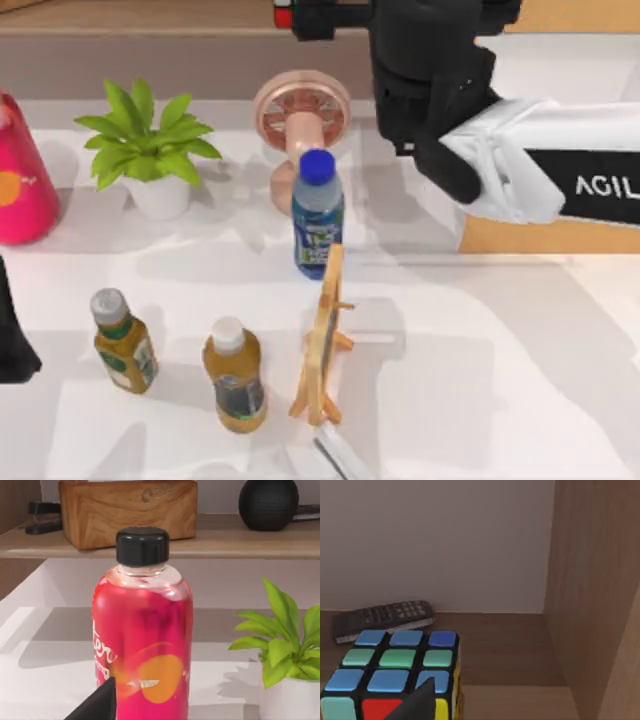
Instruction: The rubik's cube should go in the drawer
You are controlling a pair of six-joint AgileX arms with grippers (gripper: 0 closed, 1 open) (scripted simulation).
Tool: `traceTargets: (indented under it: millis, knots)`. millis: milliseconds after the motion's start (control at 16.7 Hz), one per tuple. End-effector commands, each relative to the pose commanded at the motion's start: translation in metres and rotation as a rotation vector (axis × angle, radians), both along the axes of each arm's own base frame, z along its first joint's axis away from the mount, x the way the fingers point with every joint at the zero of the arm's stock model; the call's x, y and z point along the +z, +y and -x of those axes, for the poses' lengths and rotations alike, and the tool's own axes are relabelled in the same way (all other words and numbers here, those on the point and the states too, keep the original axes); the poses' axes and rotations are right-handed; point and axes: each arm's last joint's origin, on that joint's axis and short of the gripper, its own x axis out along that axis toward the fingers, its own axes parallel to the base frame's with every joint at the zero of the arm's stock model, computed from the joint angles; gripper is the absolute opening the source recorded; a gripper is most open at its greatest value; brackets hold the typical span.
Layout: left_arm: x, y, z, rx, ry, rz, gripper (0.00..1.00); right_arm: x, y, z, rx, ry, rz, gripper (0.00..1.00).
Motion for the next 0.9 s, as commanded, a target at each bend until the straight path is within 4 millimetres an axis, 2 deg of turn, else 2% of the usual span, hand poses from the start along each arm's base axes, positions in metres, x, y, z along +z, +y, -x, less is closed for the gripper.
traceTargets:
  millis: [180, 360, 480, 720, 900]
  knots:
    - [0.000, 0.000, 0.000, 0.000, 0.000, 0.000, 1.00, -0.045, 0.048, -0.012, -0.007, 0.003, 0.000, 1.00]
    - [0.000, 0.000, 0.000, 0.000, 0.000, 0.000, 1.00, -0.072, 0.073, -0.016, -0.015, 0.000, -0.004, 1.00]
    - [0.000, 0.000, 0.000, 0.000, 0.000, 0.000, 1.00, -0.079, 0.078, -0.016, -0.019, -0.001, -0.005, 1.00]
    - [0.000, 0.000, 0.000, 0.000, 0.000, 0.000, 1.00, -0.080, 0.075, -0.018, -0.021, 0.003, -0.001, 1.00]
    - [0.000, 0.000, 0.000, 0.000, 0.000, 0.000, 1.00, -0.072, 0.074, -0.025, -0.019, -0.006, -0.007, 1.00]
